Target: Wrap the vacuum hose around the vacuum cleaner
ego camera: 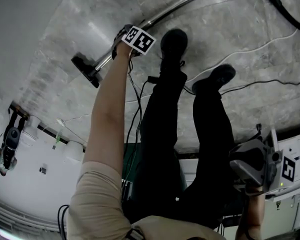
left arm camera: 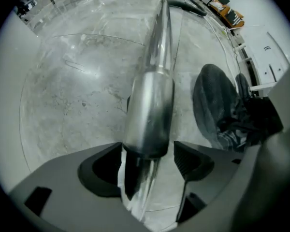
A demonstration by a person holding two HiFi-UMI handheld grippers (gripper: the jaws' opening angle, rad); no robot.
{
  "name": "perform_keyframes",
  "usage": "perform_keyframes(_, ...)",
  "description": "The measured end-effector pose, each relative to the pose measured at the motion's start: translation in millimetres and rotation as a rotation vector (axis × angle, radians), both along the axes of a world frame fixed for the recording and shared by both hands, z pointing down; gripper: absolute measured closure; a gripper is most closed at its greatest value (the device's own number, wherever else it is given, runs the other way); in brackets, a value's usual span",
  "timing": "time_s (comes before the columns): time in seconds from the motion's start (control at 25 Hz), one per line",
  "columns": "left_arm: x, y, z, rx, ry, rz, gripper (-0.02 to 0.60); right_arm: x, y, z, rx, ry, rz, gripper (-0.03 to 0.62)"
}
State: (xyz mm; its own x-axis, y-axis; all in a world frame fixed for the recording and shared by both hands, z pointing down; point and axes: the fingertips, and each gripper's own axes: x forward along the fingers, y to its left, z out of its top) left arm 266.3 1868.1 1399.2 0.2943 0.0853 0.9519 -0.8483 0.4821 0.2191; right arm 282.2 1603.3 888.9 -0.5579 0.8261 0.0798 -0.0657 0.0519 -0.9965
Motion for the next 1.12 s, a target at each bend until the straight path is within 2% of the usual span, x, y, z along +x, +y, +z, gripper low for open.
perform_keyframes(0.04,-2,2,2,-0.020,-0.014,-0.001,0.242,0,5,2,0.003,0.009,0.001,0.589)
perform_keyframes(0.08,-5,6,2,-0.041,-0.025,-0.006,0.287,1,7,3,0.001,0.023,0.008,0.589)
perform_keyframes(0.12,-8,8,2,-0.051,-0.030,-0.015,0.305,3,7,5,-0.004,0.040,0.020,0.589)
perform_keyframes(0.2,-13,7,2,-0.041,-0.021,-0.010,0.331,6,2,8,-0.022,0.075,0.056,0.589)
perform_keyframes(0.28,-14,8,2,-0.036,-0.011,0.037,0.377,6,-4,9,-0.050,0.100,0.101,0.589)
perform_keyframes(0.36,-14,12,0,-0.030,0.007,0.098,0.458,3,-8,8,-0.060,0.102,0.123,0.589)
perform_keyframes(0.48,-15,11,-9,0.001,0.048,0.122,0.460,2,-9,8,-0.036,0.096,0.119,0.589)
perform_keyframes(0.64,-20,-2,-32,0.052,0.040,0.111,0.460,2,-12,1,-0.050,0.104,0.161,0.589)
perform_keyframes(0.76,-26,-16,-60,0.107,-0.009,0.100,0.460,0,-17,-5,-0.066,0.115,0.205,0.589)
perform_keyframes(0.96,-58,-57,-140,0.200,-0.154,0.112,0.460,-3,-33,-25,-0.022,0.093,0.250,0.589)
perform_keyframes(1.12,-72,-89,-211,0.257,-0.195,0.128,0.462,0,-38,-60,-0.002,0.078,0.284,0.589)
